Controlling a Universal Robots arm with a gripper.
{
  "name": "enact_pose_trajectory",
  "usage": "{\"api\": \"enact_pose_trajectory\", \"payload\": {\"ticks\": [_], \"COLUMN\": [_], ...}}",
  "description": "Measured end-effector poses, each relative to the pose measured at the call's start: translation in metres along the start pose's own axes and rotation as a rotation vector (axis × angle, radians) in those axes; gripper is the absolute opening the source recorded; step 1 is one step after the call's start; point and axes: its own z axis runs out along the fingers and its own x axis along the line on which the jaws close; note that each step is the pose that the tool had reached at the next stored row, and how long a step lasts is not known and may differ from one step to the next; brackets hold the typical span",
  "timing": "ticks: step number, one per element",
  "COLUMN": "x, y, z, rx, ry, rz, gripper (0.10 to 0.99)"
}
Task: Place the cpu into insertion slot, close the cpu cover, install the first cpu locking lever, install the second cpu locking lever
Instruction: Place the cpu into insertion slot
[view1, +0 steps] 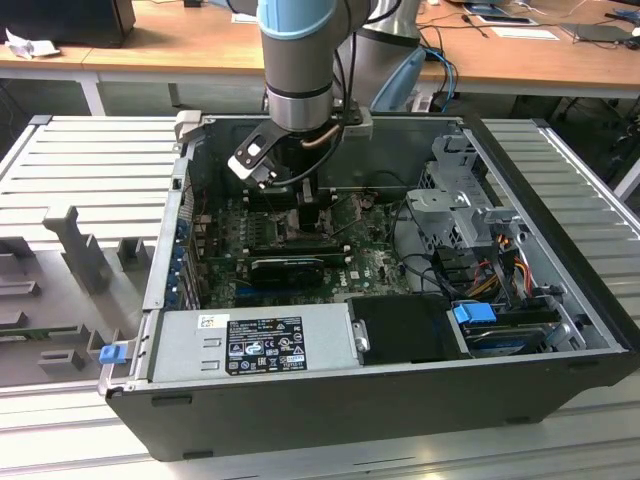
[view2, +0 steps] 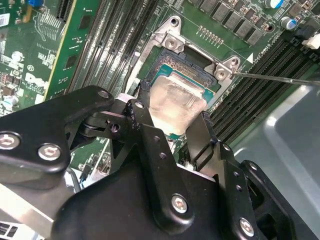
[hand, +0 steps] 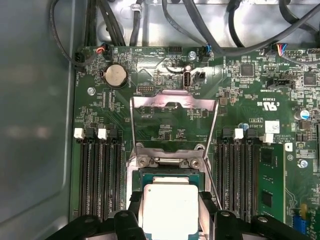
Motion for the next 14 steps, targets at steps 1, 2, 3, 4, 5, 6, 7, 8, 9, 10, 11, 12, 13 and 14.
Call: {"api": "enact_pose_trajectory", "payload": {"ticks": [1, 2, 3, 4, 5, 6, 7, 8, 9, 10, 11, 12, 13, 14], "x": [0.0002, 0.0006, 0.0009, 0.0011, 0.0014, 0.0016, 0.0018, 0.002, 0.0021, 0.0021, 0.0021, 0.002, 0.002, 0.002], "y": [-0.0001, -0.0002, -0.0002, -0.0003, -0.0005, -0.0007, -0.0011, -0.0015, -0.0015, -0.0016, -0.0018, -0.002, -0.0021, -0.0025], "z": [0.0008, 0.0013, 0.0017, 0.0021, 0.0023, 0.0026, 0.0032, 0.0039, 0.0044, 0.0053, 0.0062, 0.0074, 0.0084, 0.0094], "rx": [0.0, 0.0, 0.0, 0.0, 0.0, 0.0, 0.0, 0.0, 0.0, 0.0, 0.0, 0.0, 0.0, 0.0], "ry": [0.0, -0.0001, -0.0002, -0.0002, 0.0, 0.0, 0.0, -0.0001, -0.0003, -0.0007, -0.0009, -0.0015, -0.002, -0.0024], "rz": [0.0, 0.0, 0.0, 0.0, 0.0, 0.0, 0.0, 0.0, 0.0, 0.0, 0.002, 0.006, 0.007, 0.009], "gripper": [0.529, 0.529, 0.529, 0.529, 0.529, 0.529, 0.529, 0.529, 0.529, 0.529, 0.529, 0.529, 0.529, 0.529]}}
